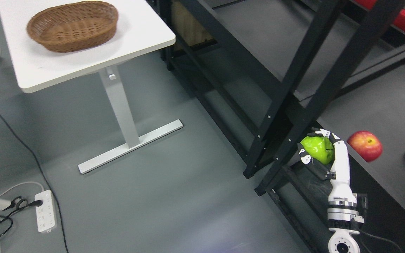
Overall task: Place green apple on left shelf middle layer
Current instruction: 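Carry the apple in the right hand while turning toward the shelf rack, then move the right hand over the shelf layer beside the yellow-green apples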
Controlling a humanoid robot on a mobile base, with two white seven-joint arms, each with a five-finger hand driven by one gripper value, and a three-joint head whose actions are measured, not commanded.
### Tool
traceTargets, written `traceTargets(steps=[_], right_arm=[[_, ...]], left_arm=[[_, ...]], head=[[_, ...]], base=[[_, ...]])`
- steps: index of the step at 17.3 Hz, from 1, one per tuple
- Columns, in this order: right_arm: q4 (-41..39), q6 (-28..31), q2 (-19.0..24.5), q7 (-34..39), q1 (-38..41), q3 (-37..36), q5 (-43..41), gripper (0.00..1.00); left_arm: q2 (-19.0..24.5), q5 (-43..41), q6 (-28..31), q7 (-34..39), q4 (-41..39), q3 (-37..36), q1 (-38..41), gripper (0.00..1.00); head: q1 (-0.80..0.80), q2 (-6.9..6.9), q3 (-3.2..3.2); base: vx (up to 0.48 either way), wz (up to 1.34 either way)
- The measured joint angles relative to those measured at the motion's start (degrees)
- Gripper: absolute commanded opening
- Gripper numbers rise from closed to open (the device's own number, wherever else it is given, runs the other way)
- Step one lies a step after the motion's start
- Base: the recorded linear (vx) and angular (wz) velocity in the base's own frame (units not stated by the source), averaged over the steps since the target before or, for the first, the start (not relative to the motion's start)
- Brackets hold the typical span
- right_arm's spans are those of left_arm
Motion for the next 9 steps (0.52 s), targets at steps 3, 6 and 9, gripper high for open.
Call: traceTargets(steps=[3, 6, 9], right_arm=[[-0.01, 0.33, 0.01, -0.01, -0.47, -1.09, 0.0, 0.0], [-0.02, 0.46, 0.02, -0.01, -0.83, -2.07, 0.01, 0.0], [-0.02, 0.55, 0.02, -0.02, -1.06, -2.79, 0.01, 0.0]], left_arm=[[0.0, 0.0, 0.04, 0.0, 0.0, 0.0, 0.0, 1.0], [0.0, 0.0, 0.19, 0.0, 0.0, 0.0, -0.01, 1.0], [0.0, 0.0, 0.24, 0.0, 0.0, 0.0, -0.01, 1.0]], head=[[0.0, 0.0, 0.0], [0.0, 0.0, 0.0], [0.0, 0.0, 0.0]], base=[[-0.003, -0.7], [0.015, -0.78], [0.042, -0.89]])
